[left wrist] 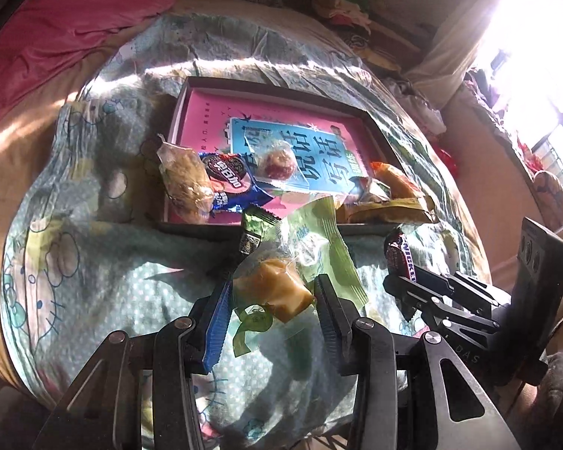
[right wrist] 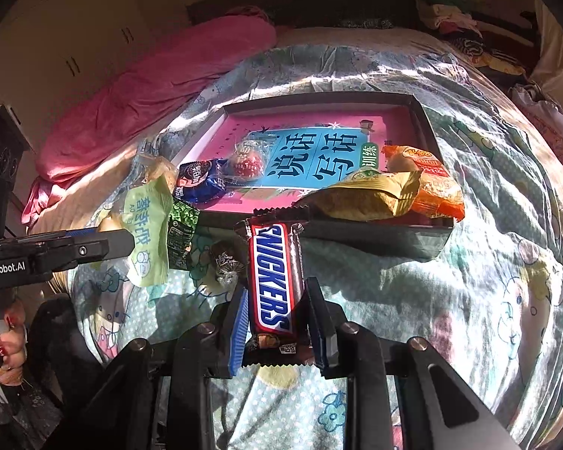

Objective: Organize snacks
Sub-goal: 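Carry the cake with left tool while right tool carries Snickers over the tray, then lower cake into tray with left tool while right tool lowers Snickers there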

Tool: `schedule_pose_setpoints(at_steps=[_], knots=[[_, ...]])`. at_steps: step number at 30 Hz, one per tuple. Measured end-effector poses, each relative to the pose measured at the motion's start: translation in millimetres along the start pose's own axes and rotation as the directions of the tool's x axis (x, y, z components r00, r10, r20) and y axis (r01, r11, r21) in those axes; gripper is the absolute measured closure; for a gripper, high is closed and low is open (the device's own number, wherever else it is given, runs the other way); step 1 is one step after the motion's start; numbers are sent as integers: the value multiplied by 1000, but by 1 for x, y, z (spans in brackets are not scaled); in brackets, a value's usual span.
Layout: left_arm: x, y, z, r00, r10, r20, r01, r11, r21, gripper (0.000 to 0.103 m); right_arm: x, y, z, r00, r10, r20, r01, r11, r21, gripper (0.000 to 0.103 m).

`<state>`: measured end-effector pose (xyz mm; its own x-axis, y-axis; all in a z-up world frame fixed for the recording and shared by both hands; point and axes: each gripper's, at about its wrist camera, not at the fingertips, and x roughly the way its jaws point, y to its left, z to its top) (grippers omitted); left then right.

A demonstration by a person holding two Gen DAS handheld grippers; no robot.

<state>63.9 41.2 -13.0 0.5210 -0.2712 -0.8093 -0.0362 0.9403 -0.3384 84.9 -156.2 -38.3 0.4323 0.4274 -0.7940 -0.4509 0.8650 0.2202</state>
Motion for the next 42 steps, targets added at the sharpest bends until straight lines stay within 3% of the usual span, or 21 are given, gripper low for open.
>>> schedule_pose_setpoints(at_steps=[13, 19, 42], knots=[[-13, 23, 30, 995, 54, 79, -49, 996, -69, 58, -1, 8, 11, 1000, -3, 20, 4, 1000, -14, 74], [-9, 19, 48, 990, 84, 116, -78, 995, -58, 58, 0, 9, 17, 1000, -12, 29, 12, 1000, -13, 74], [37, 3, 64, 989, 131, 62, -132, 991, 13, 58, 11, 4, 57, 996, -42, 80, 39, 999, 30, 74]])
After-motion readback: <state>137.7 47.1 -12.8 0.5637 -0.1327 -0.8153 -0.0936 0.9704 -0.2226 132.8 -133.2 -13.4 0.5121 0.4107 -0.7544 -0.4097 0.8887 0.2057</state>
